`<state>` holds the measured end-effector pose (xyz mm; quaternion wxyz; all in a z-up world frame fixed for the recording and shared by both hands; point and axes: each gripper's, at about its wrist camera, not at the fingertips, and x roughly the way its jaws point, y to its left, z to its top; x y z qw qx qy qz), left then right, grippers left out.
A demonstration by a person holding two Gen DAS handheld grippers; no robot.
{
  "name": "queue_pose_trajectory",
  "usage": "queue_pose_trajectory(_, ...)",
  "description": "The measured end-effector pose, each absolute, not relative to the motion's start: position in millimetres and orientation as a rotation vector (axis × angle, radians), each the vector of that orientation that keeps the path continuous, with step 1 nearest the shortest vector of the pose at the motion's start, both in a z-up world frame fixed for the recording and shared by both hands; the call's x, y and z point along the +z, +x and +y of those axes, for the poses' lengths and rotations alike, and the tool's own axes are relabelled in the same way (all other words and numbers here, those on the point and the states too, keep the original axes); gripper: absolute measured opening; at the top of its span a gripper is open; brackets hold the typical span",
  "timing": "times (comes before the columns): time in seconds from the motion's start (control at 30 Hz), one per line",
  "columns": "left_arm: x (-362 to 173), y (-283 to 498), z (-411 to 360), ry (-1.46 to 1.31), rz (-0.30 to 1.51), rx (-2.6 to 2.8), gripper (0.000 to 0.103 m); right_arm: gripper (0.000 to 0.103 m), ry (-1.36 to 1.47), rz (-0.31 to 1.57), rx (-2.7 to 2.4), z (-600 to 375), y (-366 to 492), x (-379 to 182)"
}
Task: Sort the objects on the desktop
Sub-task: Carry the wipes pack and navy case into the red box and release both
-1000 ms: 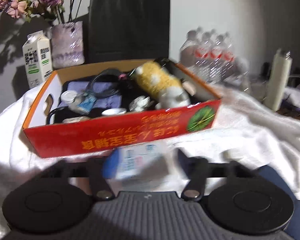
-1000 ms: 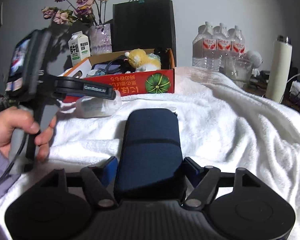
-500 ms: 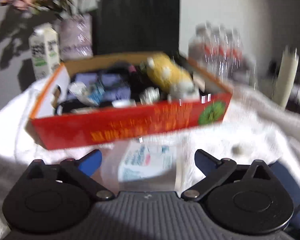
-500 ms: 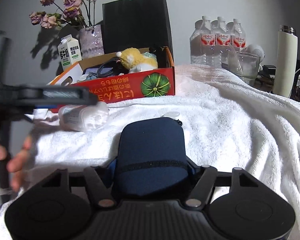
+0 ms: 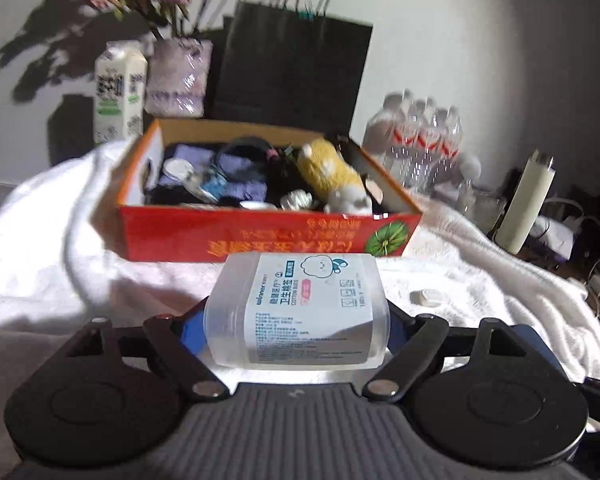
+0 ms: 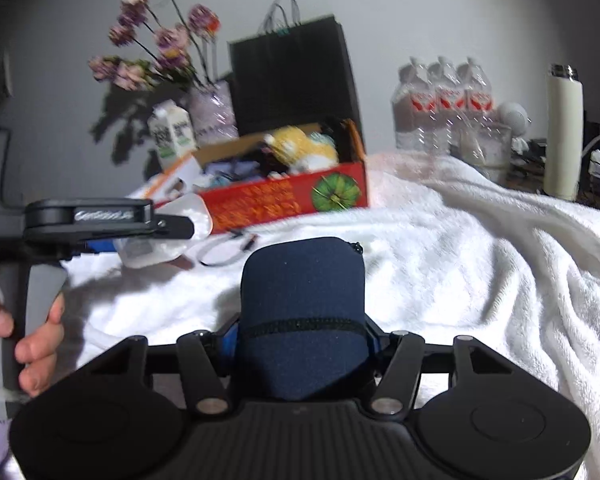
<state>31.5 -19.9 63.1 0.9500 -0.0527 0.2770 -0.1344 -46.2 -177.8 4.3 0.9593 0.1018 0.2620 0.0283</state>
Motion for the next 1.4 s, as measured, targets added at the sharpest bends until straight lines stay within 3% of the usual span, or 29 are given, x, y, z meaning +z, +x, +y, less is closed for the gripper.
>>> queue_pose_trajectory(0.17, 88.8, 29.0, 9.2, -0.152, 0.531, -0.314, 0.083, 0.057, 0.242, 0.496, 0.122, -174.2, -45.6, 25.2)
queue_pose_trajectory(0.33, 111.6, 93.9, 33.3, -0.111, 0.518, -0.244, 0.083, 0.057, 0.241, 0.437, 0.172, -175.2, -7.1, 60.9)
queue_pose_trajectory(0.6, 96.1, 232.9, 22.1, -0.13, 0.56, -0.086, 0.083, 0.057, 0.368, 0.427, 0.23, -170.6, 180.5, 113.3)
queue_pose_trajectory(0.77, 55.3, 281.1, 12.5, -0.065, 0.673, -0.061, 0.084, 0.057, 0.277, 0.558, 0.123, -140.8, 299.5, 95.7)
queue_pose_trajectory(0.9, 47.0, 275.1, 7.7, 0.021, 0.647, -0.112, 0.087, 0.058, 0.216, 0.64, 0.081, -120.8, 348.0, 72.8)
queue_pose_trajectory(1.07, 61.1, 261.9, 17.3, 0.059, 0.641, -0.176, 0.088, 0.066, 0.137, 0.706, 0.066, -104.1, 374.6, 45.1)
queue_pose_trajectory(1.2, 80.7, 255.3, 39.3, -0.004, 0.63, -0.132, 0.093, 0.083, 0.179, 0.652, 0.105, -109.9, 360.8, 59.7)
queue_pose_trajectory(1.4, 104.3, 232.4, 49.2, -0.06, 0.638, -0.104, 0.095, 0.084, 0.211, 0.6, 0.086, -136.5, 312.9, 95.1)
